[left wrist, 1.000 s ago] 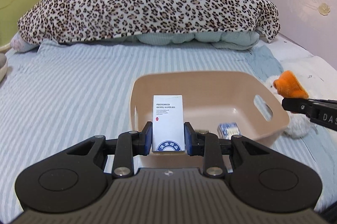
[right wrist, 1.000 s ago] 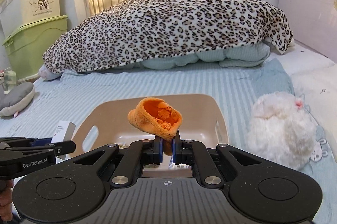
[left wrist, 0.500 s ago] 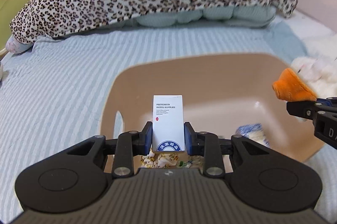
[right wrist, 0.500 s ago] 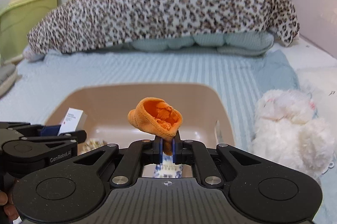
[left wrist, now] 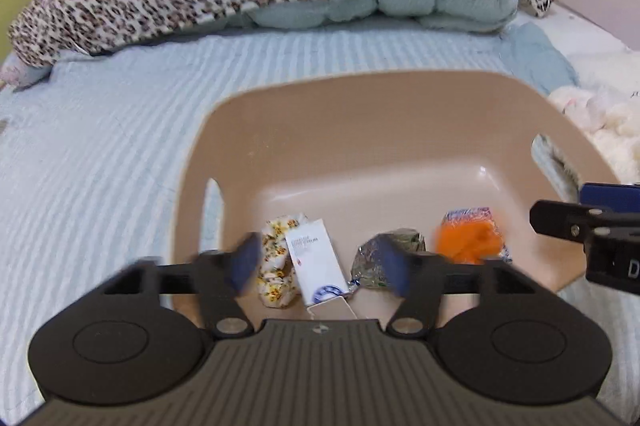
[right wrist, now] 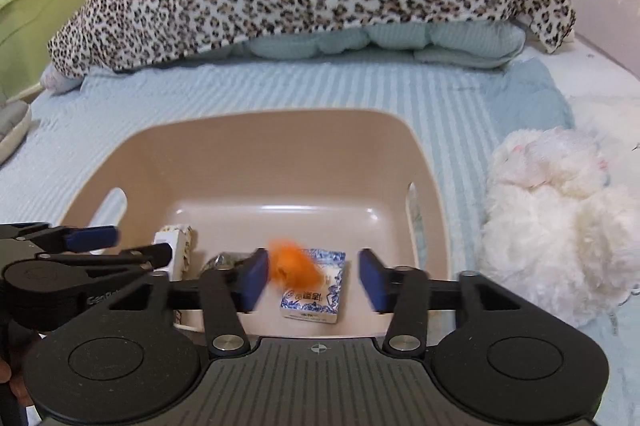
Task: Organize objects
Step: 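Lift both items into the basket and open both tools, then grasp the black square device with the left tool while the right tool grasps the hair clip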
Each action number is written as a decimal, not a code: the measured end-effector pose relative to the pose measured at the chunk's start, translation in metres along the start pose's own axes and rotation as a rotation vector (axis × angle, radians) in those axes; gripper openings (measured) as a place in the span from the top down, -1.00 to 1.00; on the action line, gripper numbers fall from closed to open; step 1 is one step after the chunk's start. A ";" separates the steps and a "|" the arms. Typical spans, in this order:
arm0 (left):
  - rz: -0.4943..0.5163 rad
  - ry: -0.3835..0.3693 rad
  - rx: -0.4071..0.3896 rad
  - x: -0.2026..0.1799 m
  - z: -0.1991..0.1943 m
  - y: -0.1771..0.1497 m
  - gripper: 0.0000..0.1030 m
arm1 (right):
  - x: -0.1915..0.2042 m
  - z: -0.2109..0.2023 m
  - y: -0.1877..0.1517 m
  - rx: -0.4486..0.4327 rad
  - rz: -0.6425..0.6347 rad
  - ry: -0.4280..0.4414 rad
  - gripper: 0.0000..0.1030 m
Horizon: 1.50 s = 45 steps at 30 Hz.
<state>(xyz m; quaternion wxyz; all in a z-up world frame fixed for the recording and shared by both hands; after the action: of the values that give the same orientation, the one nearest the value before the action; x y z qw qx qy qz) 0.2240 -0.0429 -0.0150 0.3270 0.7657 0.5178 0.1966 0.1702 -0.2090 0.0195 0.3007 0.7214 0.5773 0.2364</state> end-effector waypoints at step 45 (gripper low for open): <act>0.006 -0.072 0.216 -0.017 -0.002 -0.115 -0.65 | -0.019 0.006 -0.123 0.279 0.003 -0.131 -0.74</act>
<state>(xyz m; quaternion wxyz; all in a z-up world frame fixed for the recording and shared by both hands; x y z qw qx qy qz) 0.1401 -0.0292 -0.0940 0.2604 0.8045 0.5216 0.1132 0.0853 -0.2097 -0.0714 0.2343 0.7711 0.5824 0.1066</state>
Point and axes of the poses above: each gripper's, at about its wrist camera, not at the fingertips, and z roughly the way its jaws point, x to its left, y to its top, the point moved 3 cm from there along z, roughly the way its jaws point, and after that the axes turned 8 degrees about -y, right-handed, at the moved point
